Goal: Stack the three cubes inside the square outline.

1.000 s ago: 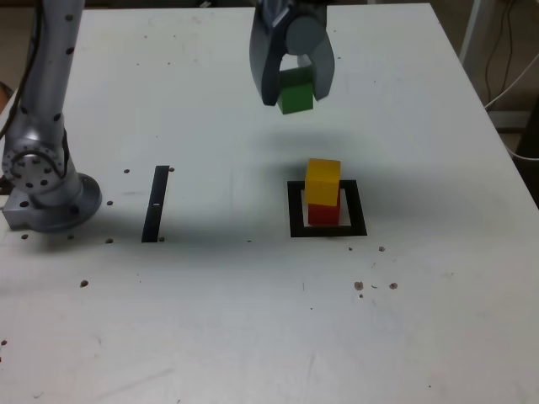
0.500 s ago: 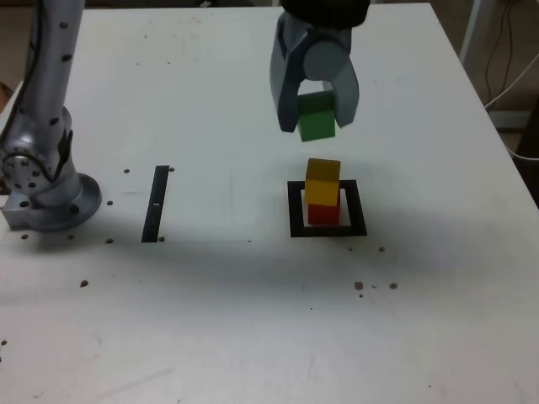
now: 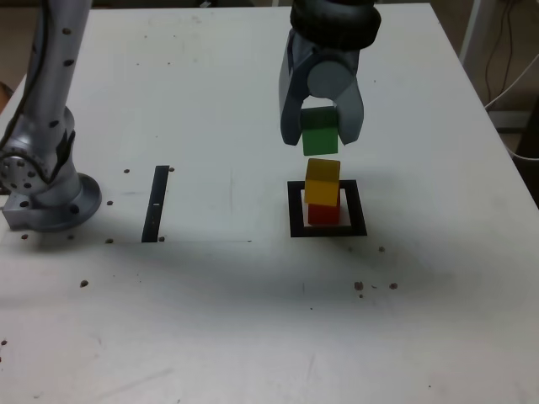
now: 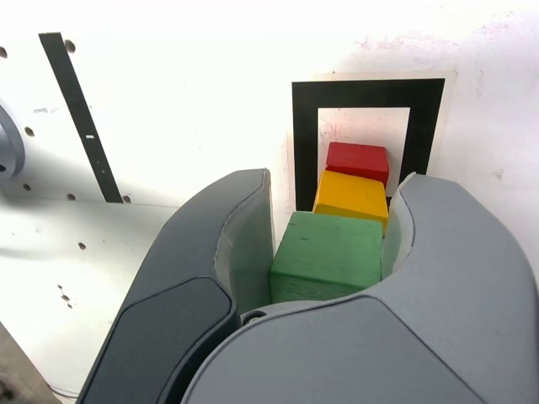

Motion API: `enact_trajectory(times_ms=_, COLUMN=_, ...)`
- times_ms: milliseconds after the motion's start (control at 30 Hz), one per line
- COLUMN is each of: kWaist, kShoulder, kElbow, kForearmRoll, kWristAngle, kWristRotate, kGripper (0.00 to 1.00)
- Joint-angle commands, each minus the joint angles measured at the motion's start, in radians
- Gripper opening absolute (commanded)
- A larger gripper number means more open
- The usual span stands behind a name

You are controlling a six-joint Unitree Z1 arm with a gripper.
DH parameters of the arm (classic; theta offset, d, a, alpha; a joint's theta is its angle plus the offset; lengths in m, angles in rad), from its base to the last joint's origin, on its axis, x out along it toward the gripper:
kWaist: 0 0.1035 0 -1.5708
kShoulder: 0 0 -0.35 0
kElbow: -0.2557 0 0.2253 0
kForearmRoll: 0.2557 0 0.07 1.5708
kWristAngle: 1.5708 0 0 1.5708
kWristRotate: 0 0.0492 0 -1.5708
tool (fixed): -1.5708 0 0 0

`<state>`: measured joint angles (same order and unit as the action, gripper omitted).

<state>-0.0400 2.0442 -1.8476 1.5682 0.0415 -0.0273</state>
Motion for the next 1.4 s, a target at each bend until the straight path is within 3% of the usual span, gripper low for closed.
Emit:
enact_trajectory(times_ms=0, kWaist=-0.011, kShoulder=0.010, kElbow=-0.004, kForearmRoll=0.004, kWristAngle=0.008, kWristRotate=0.009, kGripper=0.29)
enact_trajectory(times_ms=900, kWaist=-0.048, kShoulder=0.040, kElbow=0.011, kForearmRoll=-0.026, kWristAngle=-0.001, kWristRotate=0.029, kGripper=0.31)
enact_trajectory(times_ms=1000, kWaist=-0.048, kShoulder=0.041, kElbow=0.019, kForearmRoll=-0.040, kWristAngle=-0.003, kWristRotate=0.030, kGripper=0.42)
enact_trajectory(times_ms=1200, kWaist=-0.047, kShoulder=0.042, kElbow=0.035, kForearmRoll=-0.063, kWristAngle=-0.011, kWristRotate=0.038, kGripper=0.81)
enact_trajectory(times_ms=1367, kWaist=-0.043, kShoulder=0.041, kElbow=0.050, kForearmRoll=-0.069, kWristAngle=-0.018, kWristRotate=0.040, kGripper=0.88)
